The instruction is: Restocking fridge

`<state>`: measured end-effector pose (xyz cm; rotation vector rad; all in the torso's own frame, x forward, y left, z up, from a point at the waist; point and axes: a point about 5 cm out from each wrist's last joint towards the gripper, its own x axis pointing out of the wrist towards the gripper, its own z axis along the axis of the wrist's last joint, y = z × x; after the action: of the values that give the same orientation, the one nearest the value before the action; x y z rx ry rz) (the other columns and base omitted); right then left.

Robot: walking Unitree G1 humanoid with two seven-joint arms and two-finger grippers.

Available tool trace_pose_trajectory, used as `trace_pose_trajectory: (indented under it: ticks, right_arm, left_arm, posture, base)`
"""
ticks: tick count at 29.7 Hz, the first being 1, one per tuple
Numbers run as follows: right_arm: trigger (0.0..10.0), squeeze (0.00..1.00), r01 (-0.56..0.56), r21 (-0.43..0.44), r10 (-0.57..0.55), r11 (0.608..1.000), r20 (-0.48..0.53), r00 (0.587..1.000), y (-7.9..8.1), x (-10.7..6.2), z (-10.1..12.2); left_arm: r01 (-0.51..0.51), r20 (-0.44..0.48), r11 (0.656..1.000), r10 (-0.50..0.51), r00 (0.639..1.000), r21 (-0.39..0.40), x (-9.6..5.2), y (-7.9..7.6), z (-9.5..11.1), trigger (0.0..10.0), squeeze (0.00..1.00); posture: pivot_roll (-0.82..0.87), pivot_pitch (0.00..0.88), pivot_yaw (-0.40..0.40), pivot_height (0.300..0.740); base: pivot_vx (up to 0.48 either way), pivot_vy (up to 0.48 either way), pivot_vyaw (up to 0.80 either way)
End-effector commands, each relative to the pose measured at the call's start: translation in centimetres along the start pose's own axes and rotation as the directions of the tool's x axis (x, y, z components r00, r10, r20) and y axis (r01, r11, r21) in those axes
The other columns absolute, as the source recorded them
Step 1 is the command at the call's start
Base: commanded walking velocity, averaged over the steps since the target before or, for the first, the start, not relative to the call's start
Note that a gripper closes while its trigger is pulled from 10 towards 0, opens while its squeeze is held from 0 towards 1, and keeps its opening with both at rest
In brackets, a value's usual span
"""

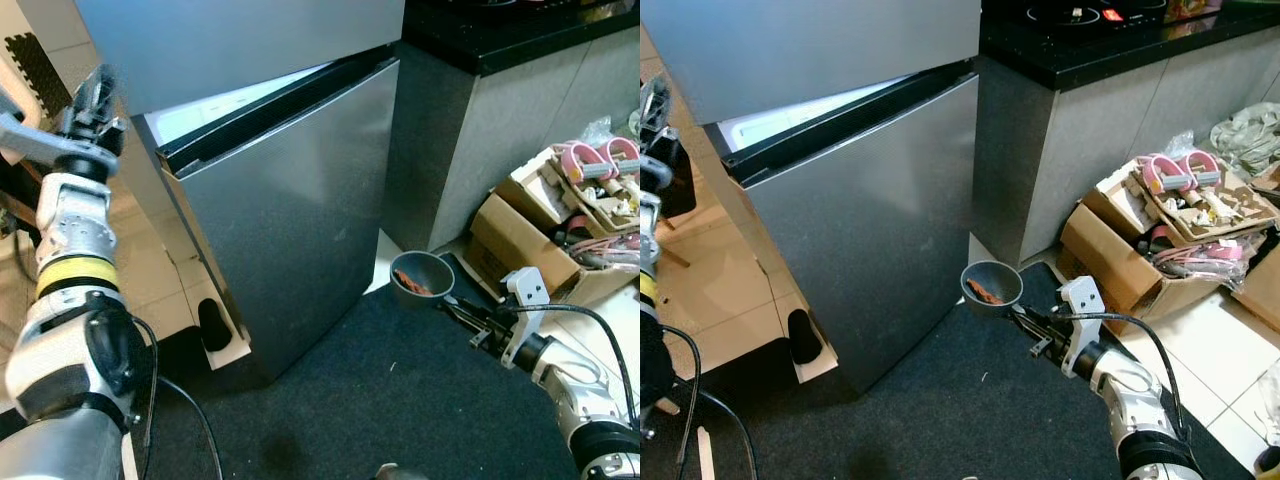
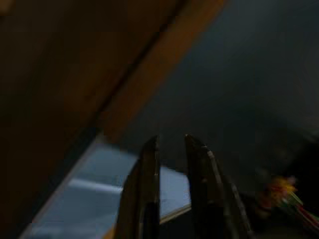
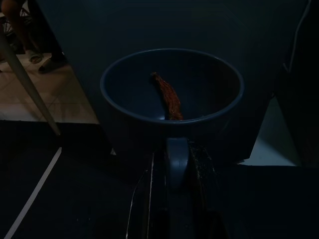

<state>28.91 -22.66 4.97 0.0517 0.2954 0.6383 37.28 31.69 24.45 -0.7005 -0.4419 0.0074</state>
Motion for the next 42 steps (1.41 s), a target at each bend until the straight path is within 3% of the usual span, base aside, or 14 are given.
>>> trace_pose_trajectory:
  ticks: [1, 2, 3, 4, 5, 16, 22, 27, 30, 32, 35, 42]
  right_arm:
    - [10.0, 0.00, -0.011, -0.014, 0.011, 1.000, 0.001, 1.000, 0.2, 0.1, 0.1]
    - [10.0, 0.00, -0.014, -0.016, 0.014, 1.000, -0.003, 1.000, 0.2, 0.1, 0.0]
    - [10.0, 0.00, -0.016, -0.016, 0.016, 1.000, -0.004, 1.000, 0.2, 0.1, 0.1]
    - [10.0, 0.00, -0.017, -0.017, 0.017, 1.000, -0.004, 1.000, 0.2, 0.1, 0.1]
    - [10.0, 0.00, -0.018, -0.018, 0.018, 1.000, -0.003, 1.000, 0.2, 0.1, 0.1]
    - [10.0, 0.00, -0.015, -0.023, 0.014, 1.000, -0.005, 1.000, 0.1, 0.1, 0.2]
    - [10.0, 0.00, -0.011, -0.028, 0.010, 1.000, -0.007, 1.000, 0.0, 0.0, 0.3]
    - [10.0, 0.00, -0.011, -0.028, 0.010, 1.000, -0.007, 1.000, 0.0, 0.0, 0.3]
    - [10.0, 0.00, -0.010, -0.029, 0.010, 1.000, -0.007, 1.000, 0.0, 0.0, 0.3]
    - [10.0, 0.00, -0.012, -0.033, 0.012, 0.999, -0.004, 1.000, -0.1, 0.1, 0.5]
    - [10.0, 0.00, -0.012, -0.035, 0.012, 0.999, -0.003, 1.000, 0.0, 0.1, 0.5]
    - [10.0, 0.00, -0.012, -0.034, 0.012, 0.999, -0.006, 1.000, 0.0, 0.0, 0.4]
  left_arm:
    - [-0.041, -0.011, 0.999, 0.041, 0.999, -0.001, 0.3, 0.2, 0.6, 0.0, 0.00]
    - [-0.066, -0.036, 0.998, 0.065, 0.997, -0.016, 0.4, 0.2, 0.2, 0.0, 0.00]
    - [-0.083, -0.054, 0.996, 0.081, 0.995, -0.036, 0.5, 0.1, 0.0, 4.0, 0.00]
    - [-0.099, -0.080, 0.995, 0.096, 0.992, -0.025, 0.6, 0.1, -0.3, 9.2, 0.00]
    - [-0.114, -0.113, 0.993, 0.112, 0.987, -0.009, 0.7, -0.1, -0.8, 10.0, 0.00]
    - [-0.051, -0.255, 0.998, 0.039, 0.966, -0.041, 1.1, -1.6, -2.7, 10.0, 0.00]
    - [-0.080, -0.318, 0.995, 0.097, 0.943, 0.065, 1.0, -1.3, -3.0, 10.0, 0.00]
    - [-0.081, -0.319, 0.994, 0.098, 0.942, 0.066, 1.1, -1.3, -3.0, 10.0, 0.00]
    - [-0.090, -0.313, 0.993, 0.108, 0.944, 0.071, 1.1, -1.2, -2.8, 10.0, 0.00]
    - [-0.139, -0.154, 0.990, 0.143, 0.978, 0.040, 1.7, -0.8, 0.7, 10.0, 0.00]
    - [-0.174, -0.081, 0.984, 0.175, 0.981, 0.024, 1.5, 0.0, 2.4, 10.0, 0.00]
    - [-0.255, -0.086, 0.967, 0.256, 0.963, 0.017, 0.4, 1.7, 2.1, 10.0, 0.00]
  posture:
    - [-0.09, 0.070, 0.046, 0.740]
    - [-0.09, 0.072, 0.044, 0.740]
    - [-0.09, 0.072, 0.044, 0.740]
    - [-0.10, 0.071, 0.043, 0.740]
    - [-0.10, 0.071, 0.043, 0.740]
    - [-0.10, 0.066, 0.044, 0.740]
    - [-0.11, 0.061, 0.041, 0.740]
    - [-0.11, 0.061, 0.041, 0.740]
    - [-0.11, 0.061, 0.041, 0.740]
    - [-0.10, 0.058, 0.038, 0.740]
    - [-0.10, 0.060, 0.039, 0.740]
    - [-0.10, 0.065, 0.037, 0.740]
  base:
    - [0.000, 0.000, 0.00]
    - [0.000, 0.000, 0.00]
    - [0.000, 0.000, 0.00]
    - [0.000, 0.000, 0.00]
    - [0.000, 0.000, 0.00]
    - [0.000, 0.000, 0.00]
    - [0.000, 0.000, 0.00]
    - [0.000, 0.000, 0.00]
    - [0.000, 0.000, 0.00]
    - [0.000, 0.000, 0.00]
    - [0.000, 0.000, 0.00]
    - [0.000, 0.000, 0.00]
